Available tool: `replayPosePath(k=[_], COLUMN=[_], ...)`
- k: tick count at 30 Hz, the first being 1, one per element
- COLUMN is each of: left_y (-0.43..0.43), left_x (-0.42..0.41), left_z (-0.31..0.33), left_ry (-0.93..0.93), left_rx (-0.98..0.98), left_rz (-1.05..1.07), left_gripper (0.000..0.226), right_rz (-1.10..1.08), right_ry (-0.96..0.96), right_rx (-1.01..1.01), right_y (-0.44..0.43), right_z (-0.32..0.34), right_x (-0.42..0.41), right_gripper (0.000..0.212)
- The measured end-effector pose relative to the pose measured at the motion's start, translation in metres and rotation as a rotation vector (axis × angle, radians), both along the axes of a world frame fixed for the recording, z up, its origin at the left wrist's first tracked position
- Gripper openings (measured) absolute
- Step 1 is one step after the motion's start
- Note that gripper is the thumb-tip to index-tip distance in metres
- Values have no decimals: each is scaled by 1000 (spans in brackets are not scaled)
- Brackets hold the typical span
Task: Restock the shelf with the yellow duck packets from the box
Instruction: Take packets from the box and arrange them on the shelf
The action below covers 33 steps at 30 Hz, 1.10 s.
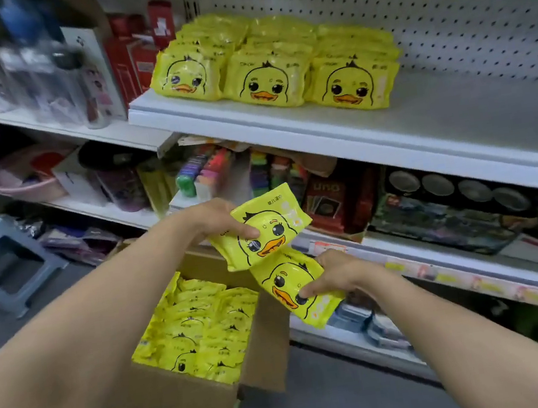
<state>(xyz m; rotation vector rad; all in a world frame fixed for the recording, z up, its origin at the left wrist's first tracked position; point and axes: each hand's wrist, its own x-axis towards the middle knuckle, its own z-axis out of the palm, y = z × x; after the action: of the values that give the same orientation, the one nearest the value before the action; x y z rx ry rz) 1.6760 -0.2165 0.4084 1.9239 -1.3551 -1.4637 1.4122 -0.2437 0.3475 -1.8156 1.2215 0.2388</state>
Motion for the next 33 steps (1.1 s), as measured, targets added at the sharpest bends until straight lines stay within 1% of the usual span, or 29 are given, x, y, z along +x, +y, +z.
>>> replayPosePath(k=[3, 5, 7, 9, 12, 16, 18, 22, 25, 28, 29, 31, 33], left_y=[-13, -24, -34, -44, -59, -97, -123, -177, -224, -279, -297, -332, -362], left_x=[-52, -80, -106, -129, -156, -181, -191, -211, -227, -240, -243, -252, -258], left_z=[41, 65, 85, 105, 136, 172, 181, 192, 204, 216, 218, 222, 223], left_ry=[-35, -36, -35, -74, -78, -155, -183, -255, -336, -390, -417, -469, -530], left_rx=[-79, -134, -173, -210, -252, -342, -386, -475, -576, -601, -619, -661, -707], left_rz=[-33, -25, -20, -45, -70, -95, -96, -74, -177, -255, -275, -343, -414], left_gripper=[36, 31, 33, 38, 27, 33, 33, 42, 43, 58, 60, 56, 58], right_rz=[39, 25, -8, -17, -12, -76, -121, -225, -301, -351, -363, -383, -406], right_ry=[-34, -62, -98, -110, -155, -217, -262, -325, -324, -312, -318, -313, -306], right_rx=[-75, -129, -143, -156, -196, -244, -269, -300, -348, -426, -427, -438, -471], right_y=[-7, -12, -19, -24, -34, -52, -63, -96, -134, -173, -185, -205, -222], right_z=[34, 57, 76, 94, 121, 151, 161, 181, 195, 209, 212, 221, 226], right_x=[-44, -72, -99, -122, -151, -181, -193, -216, -233, -247, -251, -256, -260], right_gripper=[38, 37, 32, 27, 24, 25, 24, 26, 33, 44, 40, 29, 25])
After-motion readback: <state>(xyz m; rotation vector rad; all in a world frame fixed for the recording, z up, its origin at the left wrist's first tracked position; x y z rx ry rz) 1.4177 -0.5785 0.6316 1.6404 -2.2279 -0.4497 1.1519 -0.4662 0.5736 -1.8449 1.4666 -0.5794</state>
